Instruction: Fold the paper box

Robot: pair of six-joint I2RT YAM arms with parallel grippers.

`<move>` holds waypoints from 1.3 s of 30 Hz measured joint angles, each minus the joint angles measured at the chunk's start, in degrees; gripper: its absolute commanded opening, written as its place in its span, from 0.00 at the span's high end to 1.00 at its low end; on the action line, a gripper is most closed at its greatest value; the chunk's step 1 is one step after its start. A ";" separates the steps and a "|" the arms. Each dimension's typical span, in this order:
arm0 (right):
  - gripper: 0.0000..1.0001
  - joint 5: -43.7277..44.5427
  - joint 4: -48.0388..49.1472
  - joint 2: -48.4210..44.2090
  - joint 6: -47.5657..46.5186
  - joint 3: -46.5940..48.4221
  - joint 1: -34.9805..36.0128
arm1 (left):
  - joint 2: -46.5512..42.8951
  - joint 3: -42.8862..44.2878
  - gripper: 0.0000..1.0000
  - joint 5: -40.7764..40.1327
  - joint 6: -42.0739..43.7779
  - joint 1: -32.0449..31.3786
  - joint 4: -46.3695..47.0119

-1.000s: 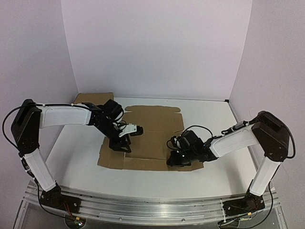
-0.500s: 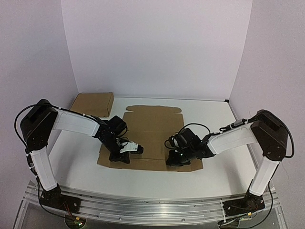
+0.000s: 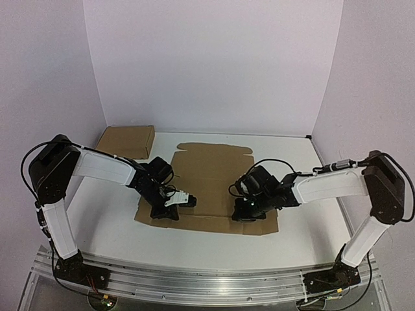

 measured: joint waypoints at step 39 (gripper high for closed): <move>0.51 -5.28 -12.86 21.84 -7.48 27.40 -26.38 | 0.08 -0.36 0.96 1.80 -7.03 0.45 1.32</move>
